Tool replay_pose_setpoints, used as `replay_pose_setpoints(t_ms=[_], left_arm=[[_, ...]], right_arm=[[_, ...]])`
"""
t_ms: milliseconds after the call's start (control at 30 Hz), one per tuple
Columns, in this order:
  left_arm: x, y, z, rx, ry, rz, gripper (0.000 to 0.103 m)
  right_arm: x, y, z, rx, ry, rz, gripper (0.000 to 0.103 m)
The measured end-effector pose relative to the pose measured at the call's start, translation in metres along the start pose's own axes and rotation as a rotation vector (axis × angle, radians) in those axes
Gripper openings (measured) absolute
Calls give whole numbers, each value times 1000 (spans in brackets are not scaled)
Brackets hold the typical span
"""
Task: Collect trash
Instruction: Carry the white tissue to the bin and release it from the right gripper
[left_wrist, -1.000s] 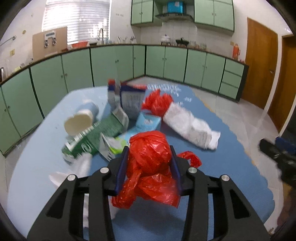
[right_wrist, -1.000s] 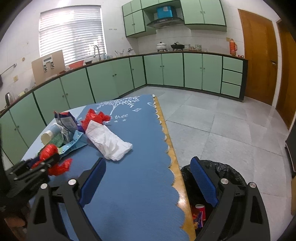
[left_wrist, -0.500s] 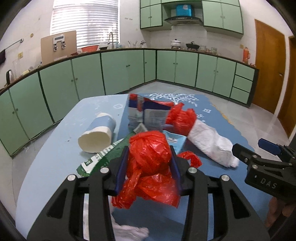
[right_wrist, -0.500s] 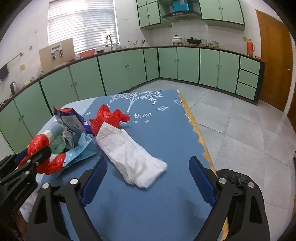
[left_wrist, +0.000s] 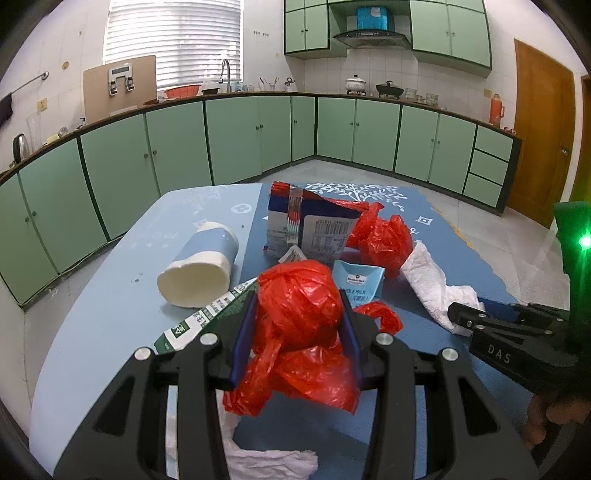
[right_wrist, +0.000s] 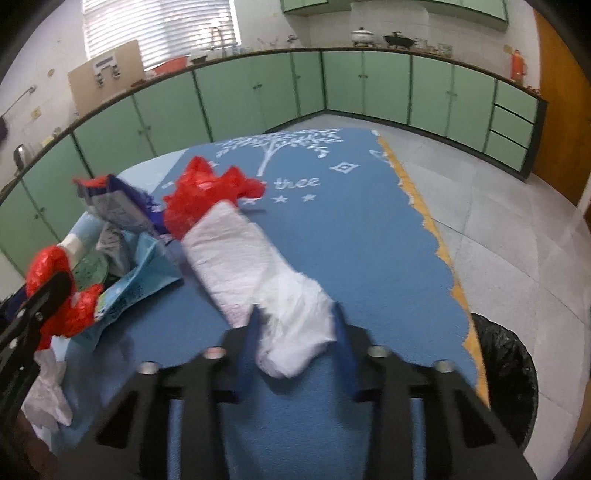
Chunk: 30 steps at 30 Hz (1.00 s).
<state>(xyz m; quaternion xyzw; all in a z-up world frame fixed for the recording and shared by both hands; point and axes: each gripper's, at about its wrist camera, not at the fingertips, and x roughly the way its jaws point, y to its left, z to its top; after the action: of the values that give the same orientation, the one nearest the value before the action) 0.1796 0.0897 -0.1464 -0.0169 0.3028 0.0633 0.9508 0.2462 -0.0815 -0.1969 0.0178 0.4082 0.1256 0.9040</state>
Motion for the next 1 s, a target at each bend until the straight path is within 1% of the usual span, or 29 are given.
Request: replay_pose_setpoints(t_ms=[67,100,300,467,533,633,833,1000], left_arm=[[0,0,0,-1,0,-3,40],[0,0,0,-1,0,-5,40],[-9,-6,1,11,-11,-23,40],[-19,-19,3,26,-30,-51,40],[-24,-26,4,35,-37,-75,40],[-31,-41,5,52,-44,-109,40],[-40,-81,6,96,-50,-209,40],[-46,-131,4,147,-50,-311,40]], right_arm=[[-2,4,-2,-15,1,20,14],[-4,5,-3,-18,-1,26,12],[-33,-3,-5,19,-63,57,11],[-66,-20,-5,49,-118,49,11],[-79,-28,-6,63,-142,40,11],[-103,-45,-10,89,-180,14,11],[-139,-89,-25,149,-216,-62,11],[-161,-126,-41,206,-229,-135,11]])
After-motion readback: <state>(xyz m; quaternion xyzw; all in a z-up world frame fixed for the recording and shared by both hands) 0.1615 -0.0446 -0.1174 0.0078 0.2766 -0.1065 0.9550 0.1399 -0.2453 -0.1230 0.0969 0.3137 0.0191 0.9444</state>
